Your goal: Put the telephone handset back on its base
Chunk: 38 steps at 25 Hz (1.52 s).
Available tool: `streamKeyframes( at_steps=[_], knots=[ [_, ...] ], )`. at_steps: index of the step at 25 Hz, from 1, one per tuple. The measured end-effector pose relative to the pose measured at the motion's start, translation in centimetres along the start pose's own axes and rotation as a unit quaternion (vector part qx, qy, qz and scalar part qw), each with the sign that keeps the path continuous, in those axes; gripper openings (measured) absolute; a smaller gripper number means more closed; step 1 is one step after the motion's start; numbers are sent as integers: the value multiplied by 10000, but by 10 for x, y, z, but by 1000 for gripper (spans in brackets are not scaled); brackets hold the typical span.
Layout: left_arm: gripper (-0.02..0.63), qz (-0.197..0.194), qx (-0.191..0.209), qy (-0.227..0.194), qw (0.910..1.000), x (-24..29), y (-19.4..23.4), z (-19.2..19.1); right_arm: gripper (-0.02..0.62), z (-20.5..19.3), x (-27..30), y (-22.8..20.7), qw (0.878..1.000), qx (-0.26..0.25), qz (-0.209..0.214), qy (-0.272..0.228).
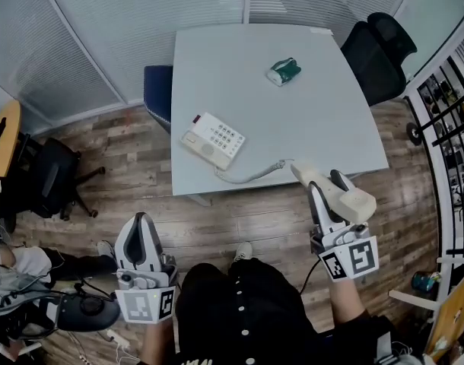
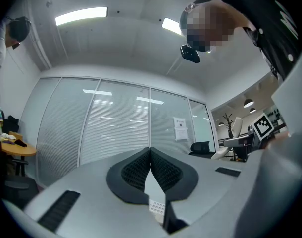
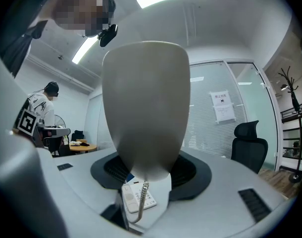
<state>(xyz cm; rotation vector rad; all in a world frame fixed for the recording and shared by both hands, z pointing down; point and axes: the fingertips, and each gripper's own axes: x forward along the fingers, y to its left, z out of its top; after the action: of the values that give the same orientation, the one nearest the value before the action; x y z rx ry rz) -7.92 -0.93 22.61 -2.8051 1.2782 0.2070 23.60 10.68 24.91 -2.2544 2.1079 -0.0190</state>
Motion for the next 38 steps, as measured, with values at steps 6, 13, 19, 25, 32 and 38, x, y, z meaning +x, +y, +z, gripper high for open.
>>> streamKeyframes(
  at_steps=[6,13,19,25,32,38],
  knots=[
    [14,44,47,219,9997,10,-13,-12,227,-16,9,-19,9998,177,44,120],
    [15,93,6,331,9994,30,-4,-19,228,-25,30,-27,9993,246,74,274],
    [14,28,-38,366,9993,54,0,-28,228,-27,49,-32,9992,216,84,329],
    [15,-96,-100,384,9992,83,9,-38,227,-30,70,-39,9990,186,-10,403],
    [15,-185,-159,313,9992,120,24,-40,227,-26,101,-44,9989,88,-45,452],
    [15,-182,-181,255,9993,140,44,-43,227,-22,133,-41,9989,4,-15,462]
  ],
)
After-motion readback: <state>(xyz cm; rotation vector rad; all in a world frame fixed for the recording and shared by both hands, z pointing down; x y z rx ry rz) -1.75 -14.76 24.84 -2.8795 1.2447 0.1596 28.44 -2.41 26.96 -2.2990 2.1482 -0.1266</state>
